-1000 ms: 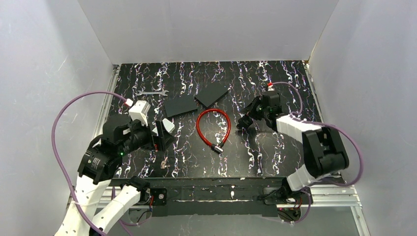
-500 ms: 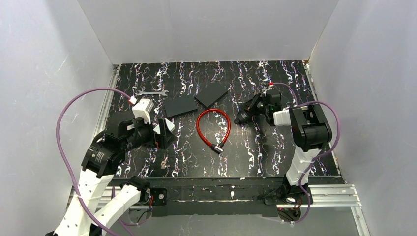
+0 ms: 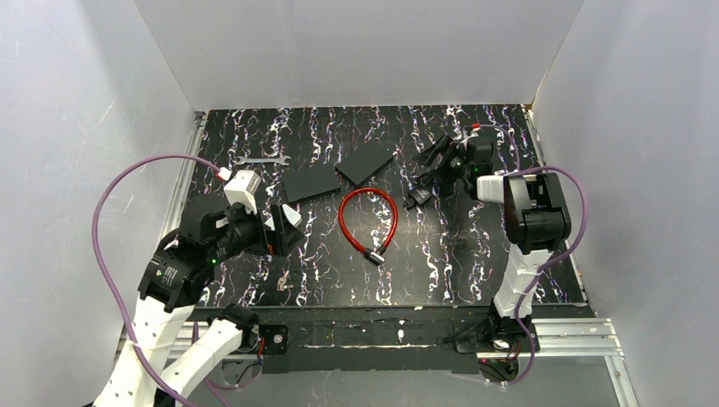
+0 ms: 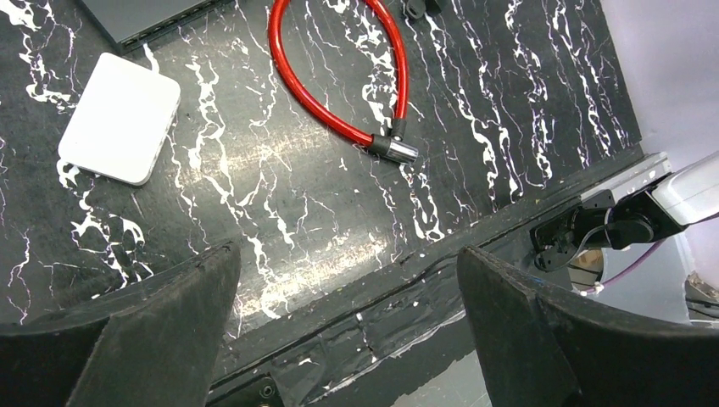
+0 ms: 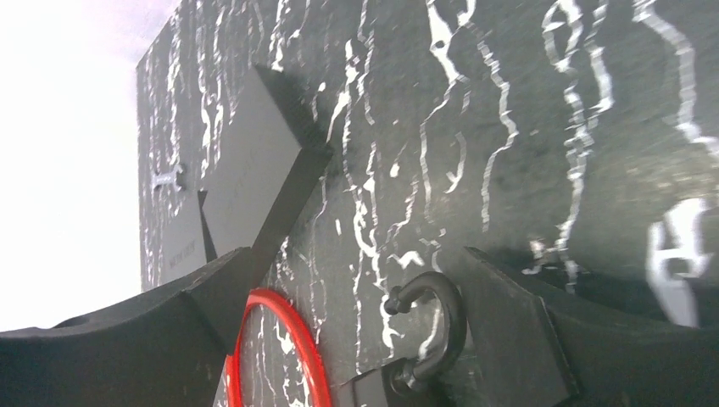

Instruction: Unlock with the key

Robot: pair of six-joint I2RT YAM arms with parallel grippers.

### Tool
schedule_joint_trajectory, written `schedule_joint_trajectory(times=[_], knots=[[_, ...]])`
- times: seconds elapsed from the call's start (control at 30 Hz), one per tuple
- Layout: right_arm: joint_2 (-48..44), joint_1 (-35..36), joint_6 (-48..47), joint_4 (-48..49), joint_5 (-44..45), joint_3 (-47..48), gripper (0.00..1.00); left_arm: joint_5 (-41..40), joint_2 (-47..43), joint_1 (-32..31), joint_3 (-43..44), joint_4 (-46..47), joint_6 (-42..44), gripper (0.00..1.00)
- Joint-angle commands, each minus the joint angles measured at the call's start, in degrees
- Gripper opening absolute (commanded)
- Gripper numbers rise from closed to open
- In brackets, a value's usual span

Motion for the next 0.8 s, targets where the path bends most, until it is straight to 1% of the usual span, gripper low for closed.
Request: schedule_joint_trajectory(times=[0.0,0.07,0.23,0.37,0.5,0.57,0.63,0.7,0.77], knots=[[-2.1,-2.38,-6.83,-10.78,4.22,7.17,0.98,-1.14,-0.7,0.19,-0.46,0.63,-0.87,0.98],[-2.81,-3.33,-8.57,-15.48,6.37,9.19,0.98,-2.43,-0.69,0.15,-0.13,0.29,-1.11,0.98],[-5.79,-4.2,-9.57,-22.9,12.12,11.02,0.98,-5.79,0.42,0.17,1.12,-0.79,-2.54,0.98],[-9.09,-3.45,-11.48,-32.37,13.6,15.55,0.98,-7.95,3.38,0.19,3.89,-3.56,-3.26,0.98],[-15.0,-1.73,-14.09,-35.9,15.56,16.47,0.98,-9.04,6.34,0.18,6.83,-6.8,-4.97,0.98],[-17.38,-1.6,-11.5,-37.81,16.2,16.26,0.98,-9.11,7.75,0.18,8.08,-7.86,-5.7,0.98],[-19.36,-1.64,-7.75,-37.67,15.54,13.9,0.98,-8.27,8.53,0.17,8.62,-8.28,-6.05,0.98],[-20.74,-1.69,-5.89,-36.89,11.92,11.72,0.98,-8.08,8.58,0.15,8.42,-7.97,-6.69,0.98],[-21.08,-1.7,-4.97,-39.75,8.85,11.35,0.98,-8.19,7.73,0.2,7.25,-7.11,-7.59,0.98]])
